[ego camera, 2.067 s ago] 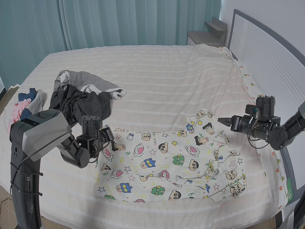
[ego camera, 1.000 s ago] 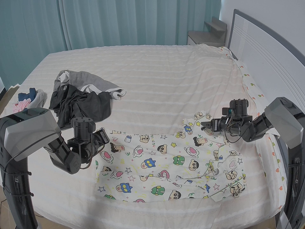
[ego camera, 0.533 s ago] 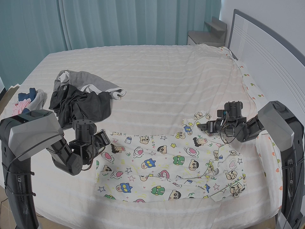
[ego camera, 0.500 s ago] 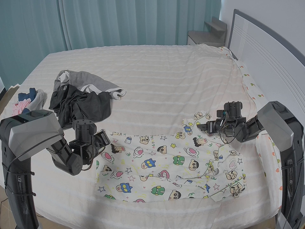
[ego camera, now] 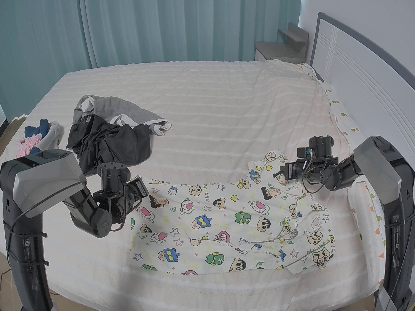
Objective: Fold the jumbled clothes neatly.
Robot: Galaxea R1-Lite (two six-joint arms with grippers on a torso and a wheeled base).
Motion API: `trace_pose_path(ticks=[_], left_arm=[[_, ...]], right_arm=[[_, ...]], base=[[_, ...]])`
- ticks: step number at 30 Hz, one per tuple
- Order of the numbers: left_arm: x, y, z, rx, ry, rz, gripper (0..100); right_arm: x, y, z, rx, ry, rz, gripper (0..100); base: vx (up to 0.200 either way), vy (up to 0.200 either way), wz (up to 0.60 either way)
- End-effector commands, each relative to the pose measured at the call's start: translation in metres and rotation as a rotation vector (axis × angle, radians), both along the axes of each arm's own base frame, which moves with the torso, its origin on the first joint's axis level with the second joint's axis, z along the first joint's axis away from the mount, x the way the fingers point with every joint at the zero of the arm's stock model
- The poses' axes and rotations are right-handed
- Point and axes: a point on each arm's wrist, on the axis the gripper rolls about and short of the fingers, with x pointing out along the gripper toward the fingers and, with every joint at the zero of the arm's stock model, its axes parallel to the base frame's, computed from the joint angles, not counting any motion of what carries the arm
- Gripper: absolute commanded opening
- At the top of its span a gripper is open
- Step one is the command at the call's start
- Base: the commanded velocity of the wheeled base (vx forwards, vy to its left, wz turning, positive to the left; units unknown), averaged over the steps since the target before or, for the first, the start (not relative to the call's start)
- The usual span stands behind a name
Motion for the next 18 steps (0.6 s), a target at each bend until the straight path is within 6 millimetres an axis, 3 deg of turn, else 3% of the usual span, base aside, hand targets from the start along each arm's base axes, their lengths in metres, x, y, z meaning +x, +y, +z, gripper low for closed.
trace_pose_path(ticks=[1,8,18], left_arm=[[0.001,0.003,-0.001,0.017,0.001,0.002,0],[0.003,0.004,0.000,0.060,-0.028,-0.010,0],[0.005,0.004,-0.001,0.070,-0.031,-0.010,0]], right_arm=[[-0.001,-0.004,0.022,0.014,-0.043,0.003,0],[0.001,-0.012,0.037,0.036,-0.088,-0.017,0],[0.004,-0.022,0.040,0.043,-0.153,-0.038,0]], base=[[0.000,0.000,0.00],[0.000,0.000,0.00],[0.000,0.000,0.00]])
